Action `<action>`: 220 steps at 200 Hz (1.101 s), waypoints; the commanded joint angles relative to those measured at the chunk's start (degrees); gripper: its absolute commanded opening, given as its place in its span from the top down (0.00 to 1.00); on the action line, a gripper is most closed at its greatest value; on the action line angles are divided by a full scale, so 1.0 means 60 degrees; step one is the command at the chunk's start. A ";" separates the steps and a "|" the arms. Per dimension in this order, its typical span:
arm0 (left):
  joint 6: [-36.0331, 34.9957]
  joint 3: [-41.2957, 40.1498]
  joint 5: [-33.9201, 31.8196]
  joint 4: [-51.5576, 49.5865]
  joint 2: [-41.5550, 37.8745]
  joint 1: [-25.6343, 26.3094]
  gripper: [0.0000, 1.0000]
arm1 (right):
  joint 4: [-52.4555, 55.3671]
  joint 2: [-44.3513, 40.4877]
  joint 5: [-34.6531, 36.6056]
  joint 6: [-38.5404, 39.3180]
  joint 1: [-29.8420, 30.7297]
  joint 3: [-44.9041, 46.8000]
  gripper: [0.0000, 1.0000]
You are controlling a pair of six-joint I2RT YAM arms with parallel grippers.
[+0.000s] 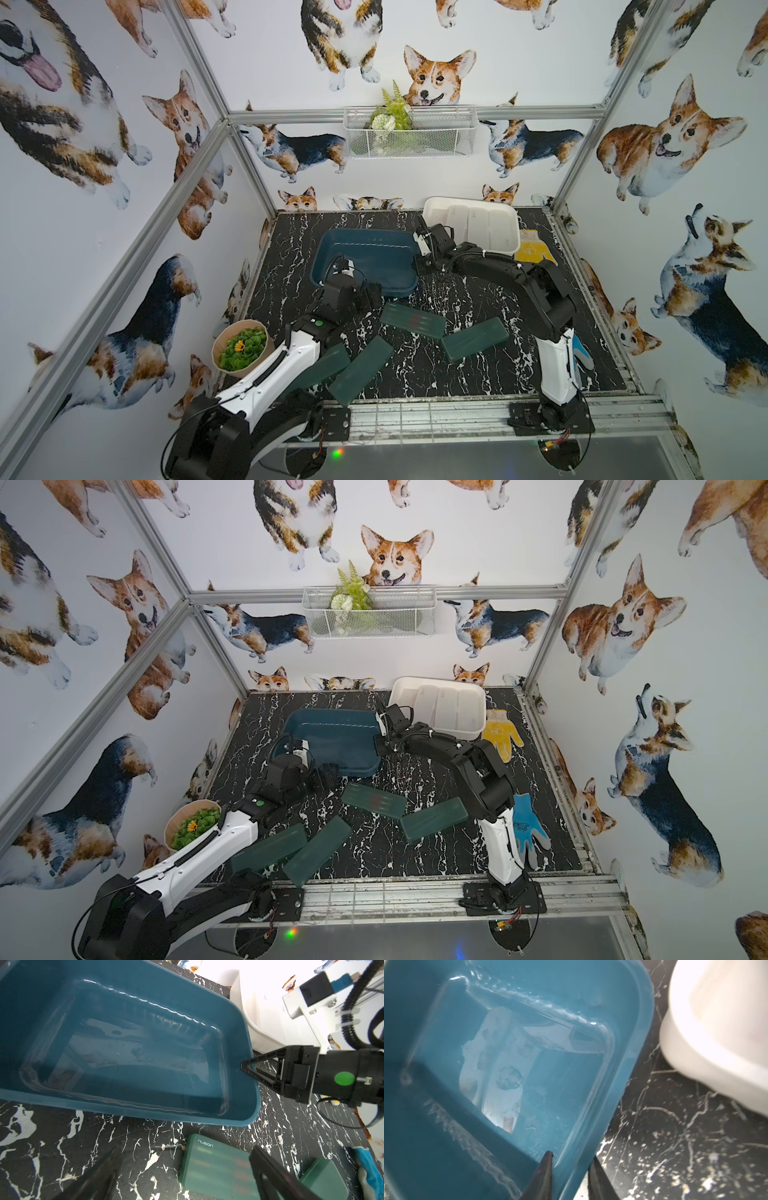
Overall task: Place the pencil cases by color into the storage box
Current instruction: Move the storage box to the center of the board.
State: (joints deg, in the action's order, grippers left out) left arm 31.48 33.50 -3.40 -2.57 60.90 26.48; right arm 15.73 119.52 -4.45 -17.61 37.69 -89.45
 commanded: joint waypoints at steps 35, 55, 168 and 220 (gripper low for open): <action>-0.0134 0.0056 -0.0186 0.0131 -0.0014 -0.0016 0.02 | 0.1167 0.0772 0.0031 0.1428 -0.0319 -0.1132 0.79; -0.0131 0.0100 -0.0194 0.0134 0.0030 -0.0019 0.02 | 0.1371 0.0950 0.0107 0.1631 -0.0377 -0.1498 0.71; 0.0153 -0.0054 -0.0107 0.0765 0.0916 -0.0019 0.02 | -0.0391 -0.3473 -0.1205 0.3010 -0.0456 0.2417 0.18; 0.0378 -0.0246 -0.0334 0.1294 0.0977 0.0004 0.02 | -0.0387 -0.4814 -0.1138 0.4390 0.0681 0.4462 0.17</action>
State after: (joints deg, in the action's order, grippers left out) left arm 32.25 32.53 -4.45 1.74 66.98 26.39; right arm 14.13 92.60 -12.29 1.06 36.86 -65.87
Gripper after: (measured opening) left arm 0.983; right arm 0.827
